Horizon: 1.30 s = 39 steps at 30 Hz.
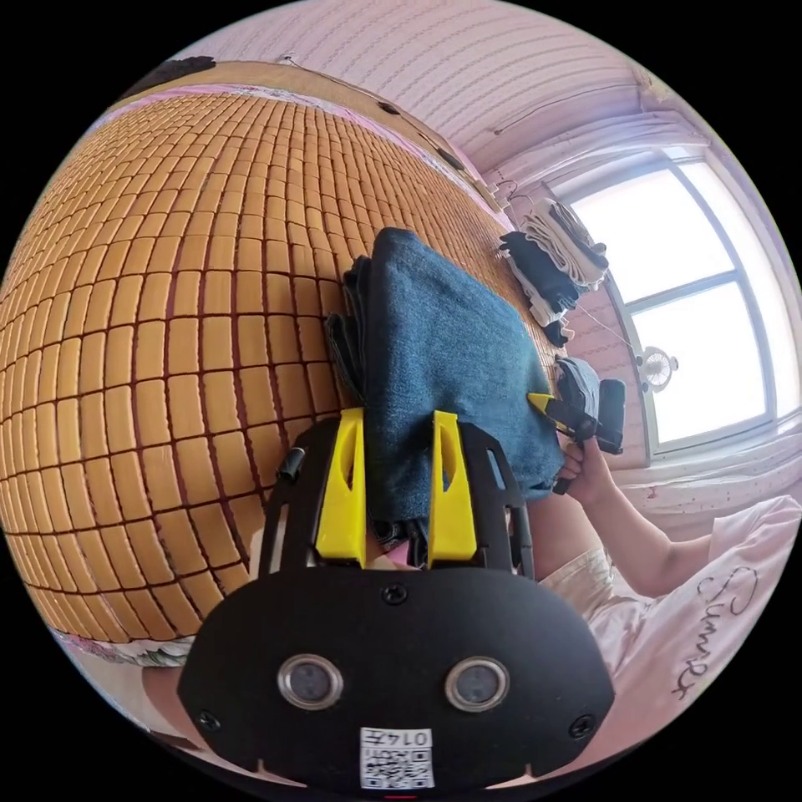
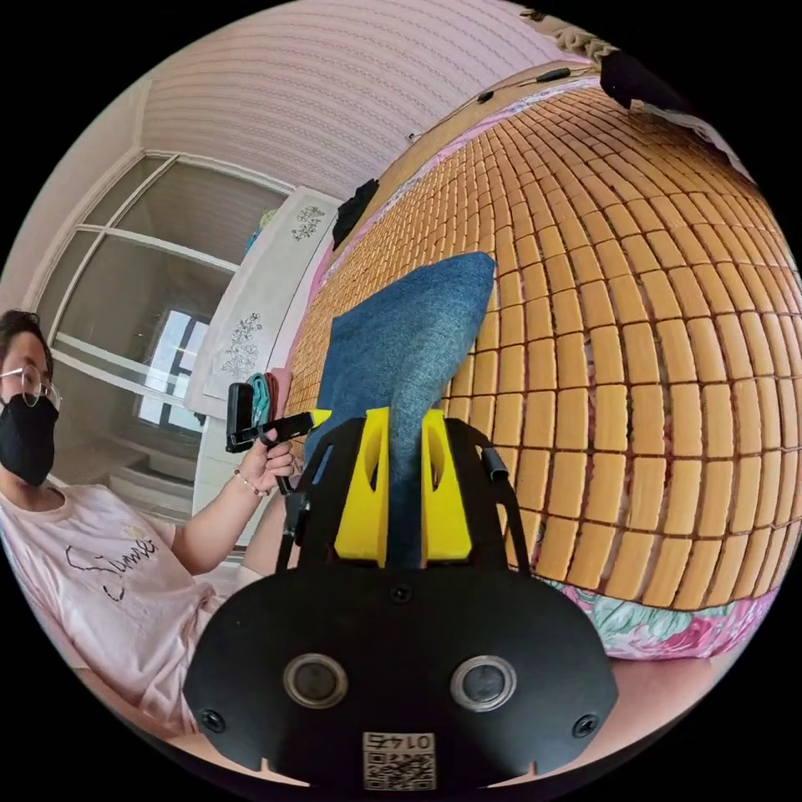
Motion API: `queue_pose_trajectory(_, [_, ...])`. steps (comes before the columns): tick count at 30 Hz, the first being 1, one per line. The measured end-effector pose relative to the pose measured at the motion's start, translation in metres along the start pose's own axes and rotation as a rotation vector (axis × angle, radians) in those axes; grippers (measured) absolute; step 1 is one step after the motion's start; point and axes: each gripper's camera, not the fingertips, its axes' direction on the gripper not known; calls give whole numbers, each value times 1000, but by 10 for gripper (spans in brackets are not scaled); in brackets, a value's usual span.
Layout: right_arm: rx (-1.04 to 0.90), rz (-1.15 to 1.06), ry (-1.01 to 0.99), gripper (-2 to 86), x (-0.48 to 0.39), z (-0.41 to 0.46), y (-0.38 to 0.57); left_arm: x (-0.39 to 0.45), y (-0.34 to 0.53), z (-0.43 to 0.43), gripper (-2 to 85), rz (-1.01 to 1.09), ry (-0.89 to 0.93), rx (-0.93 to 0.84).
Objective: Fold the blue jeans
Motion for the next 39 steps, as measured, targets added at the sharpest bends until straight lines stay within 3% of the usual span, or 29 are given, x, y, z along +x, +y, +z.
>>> queue_pose_trajectory(7, [-52, -490, 114, 38, -146, 4, -18, 0, 63, -25, 49, 0, -41, 132])
queue_pose_trajectory(11, [-130, -875, 95, 36, -264, 34, -23, -12, 135, -85, 47, -132, 17, 426])
queue_pose_trajectory(15, [-190, -1206, -86, 36, -379, 80, -25, -12, 238, -185, 47, -230, -114, 815])
queue_pose_trajectory(21, [-233, -1424, -468, 44, -535, 177, -59, 9, 358, -328, 49, -336, -444, 1252])
queue_pose_trajectory(25, [-279, -1340, -440, 67, -619, 274, -113, -20, 355, -403, 56, -404, -537, 1265])
queue_pose_trajectory(29, [-345, -1061, -28, 77, -649, 430, -133, -110, 325, -432, 67, -679, -715, 1075])
queue_pose_trajectory(31, [-564, -1057, 28, 74, -639, 500, -103, -145, 318, -425, 70, -790, -752, 958])
queue_pose_trajectory(32, [-649, -1067, 106, 74, -633, 535, -81, -153, 320, -421, 66, -781, -719, 996])
queue_pose_trajectory(33, [-635, -1123, 165, 76, -632, 553, -64, -150, 323, -422, 53, -723, -668, 1065])
queue_pose_trajectory(39, [-533, -1284, 140, 46, -636, 536, -44, -100, 323, -422, 58, -663, -679, 1101])
